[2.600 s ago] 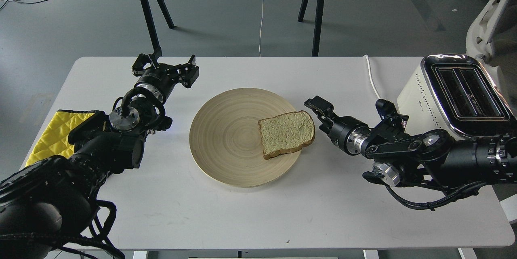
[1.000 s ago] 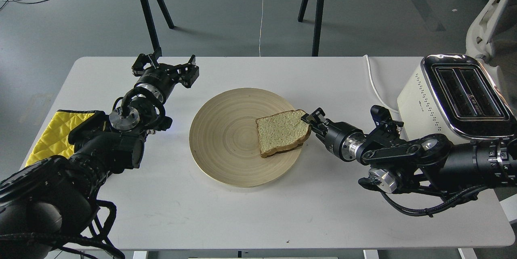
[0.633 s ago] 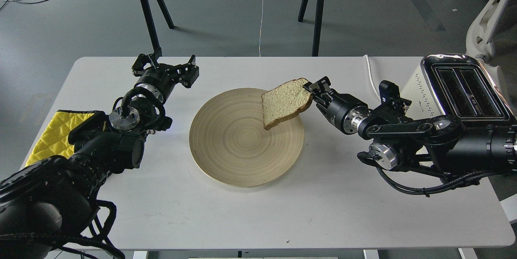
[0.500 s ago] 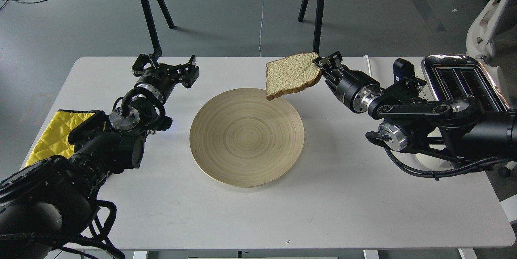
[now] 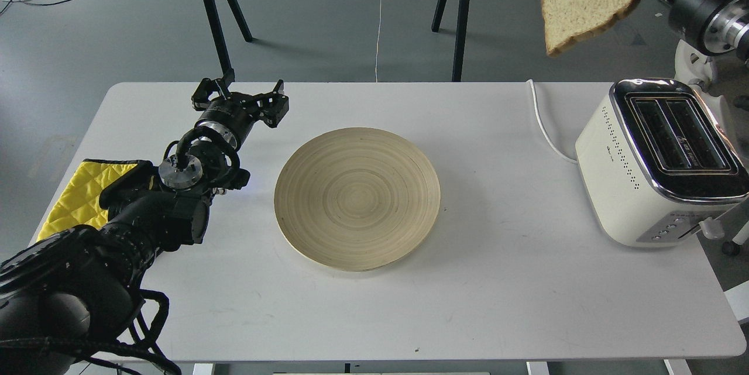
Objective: Put bread in toaster with right arm
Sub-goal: 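Lift the bread slice with the right gripper up over the toaster, then lower the bread slice into the toaster slot with the right gripper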
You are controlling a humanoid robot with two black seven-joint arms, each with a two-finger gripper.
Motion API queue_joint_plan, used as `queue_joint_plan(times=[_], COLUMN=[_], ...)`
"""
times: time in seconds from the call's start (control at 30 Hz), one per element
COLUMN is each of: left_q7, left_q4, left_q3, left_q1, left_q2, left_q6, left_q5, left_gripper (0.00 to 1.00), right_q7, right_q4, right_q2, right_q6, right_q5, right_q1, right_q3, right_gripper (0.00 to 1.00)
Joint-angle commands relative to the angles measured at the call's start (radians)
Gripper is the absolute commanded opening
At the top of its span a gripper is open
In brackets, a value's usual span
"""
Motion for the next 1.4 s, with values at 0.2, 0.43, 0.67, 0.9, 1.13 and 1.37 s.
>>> queue_joint_plan(times=[0.2,0.43,0.67,0.9,1.13,1.37], left_q7=[0.0,0.001,0.0,0.0,0.0,0.001], left_q4=[0.0,0.0,0.0,0.0,0.0,0.0], left_q3=[0.0,0.0,0.0,0.0,0.0,0.0], left_q1=[0.0,0.0,0.0,0.0,0.0,0.0], left_q2=[0.001,0.001,0.0,0.0,0.001,0.0], left_q6=[0.0,0.0,0.0,0.0,0.0,0.0], left_q5=[0.0,0.0,0.0,0.0,0.0,0.0], left_gripper=[1.0,1.0,1.0,1.0,1.0,1.0], right_q7=[0.002,-0.004,-0.021,-0.026,-0.027,-0.027], right_q4=[0.11,0.216,0.259,0.263,0.269,0.269], right_q2=[0.088,0.089,0.088,0.085,0.082,0.083], right_q6=[-0.088,-0.106,-0.106,-0.106,-0.106,-0.106], right_q5=[-0.066,-0.065,-0.068,-0.073,-0.073,-0.076], right_q1=[0.172,0.192,0.195,0.194,0.181,0.152], right_q3=[-0.413,-0.494,-0.522,-0.533,-0.541,-0.528], right_gripper=[0.01,0.01,0.01,0.01,0.01,0.01])
